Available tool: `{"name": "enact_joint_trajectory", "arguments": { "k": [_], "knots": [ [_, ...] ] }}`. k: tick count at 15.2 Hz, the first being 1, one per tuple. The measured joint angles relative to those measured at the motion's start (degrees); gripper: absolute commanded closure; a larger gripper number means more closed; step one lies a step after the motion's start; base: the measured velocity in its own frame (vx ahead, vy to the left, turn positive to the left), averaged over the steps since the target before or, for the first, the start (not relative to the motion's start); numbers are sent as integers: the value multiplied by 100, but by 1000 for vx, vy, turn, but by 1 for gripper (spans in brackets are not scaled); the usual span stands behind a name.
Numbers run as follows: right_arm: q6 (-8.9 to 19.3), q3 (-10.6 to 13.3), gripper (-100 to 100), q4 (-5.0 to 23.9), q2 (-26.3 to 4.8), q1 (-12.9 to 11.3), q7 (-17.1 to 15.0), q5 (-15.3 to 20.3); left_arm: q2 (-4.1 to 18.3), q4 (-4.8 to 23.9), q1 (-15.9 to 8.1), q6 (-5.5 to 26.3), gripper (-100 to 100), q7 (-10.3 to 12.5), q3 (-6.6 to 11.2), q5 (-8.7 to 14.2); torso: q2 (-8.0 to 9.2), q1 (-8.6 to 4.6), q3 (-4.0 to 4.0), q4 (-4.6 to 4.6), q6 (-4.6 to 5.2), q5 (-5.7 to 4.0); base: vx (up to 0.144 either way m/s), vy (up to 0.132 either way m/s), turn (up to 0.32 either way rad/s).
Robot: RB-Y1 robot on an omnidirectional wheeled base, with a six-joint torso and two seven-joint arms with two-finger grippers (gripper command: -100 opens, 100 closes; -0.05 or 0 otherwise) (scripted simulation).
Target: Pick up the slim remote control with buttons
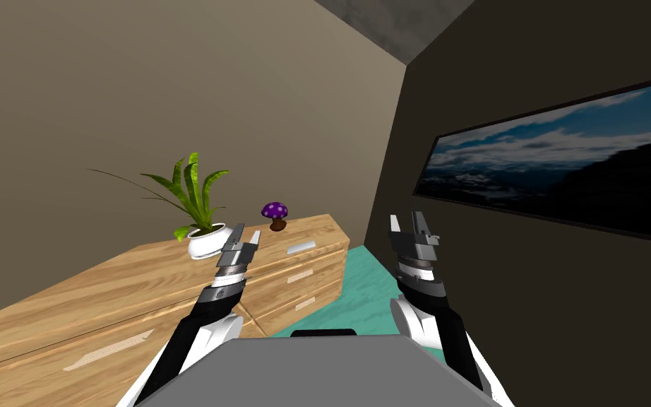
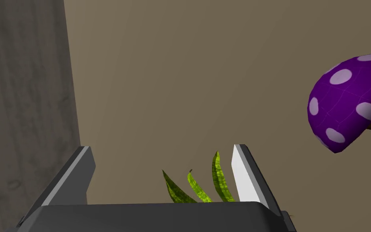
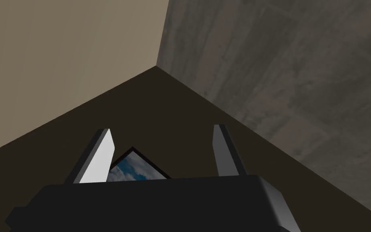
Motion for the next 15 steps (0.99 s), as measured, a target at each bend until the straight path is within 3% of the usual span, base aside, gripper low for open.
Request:
{"name": "enact_joint_trajectory", "arguments": {
  "k": [15],
  "knots": [
    [0, 0, 0, 0, 0, 0, 0, 0, 820, 266, -193, 1588, -100, 524, 440, 630, -2, -1, -1, 0, 0, 0, -8, -29, -73]
  ]
}}
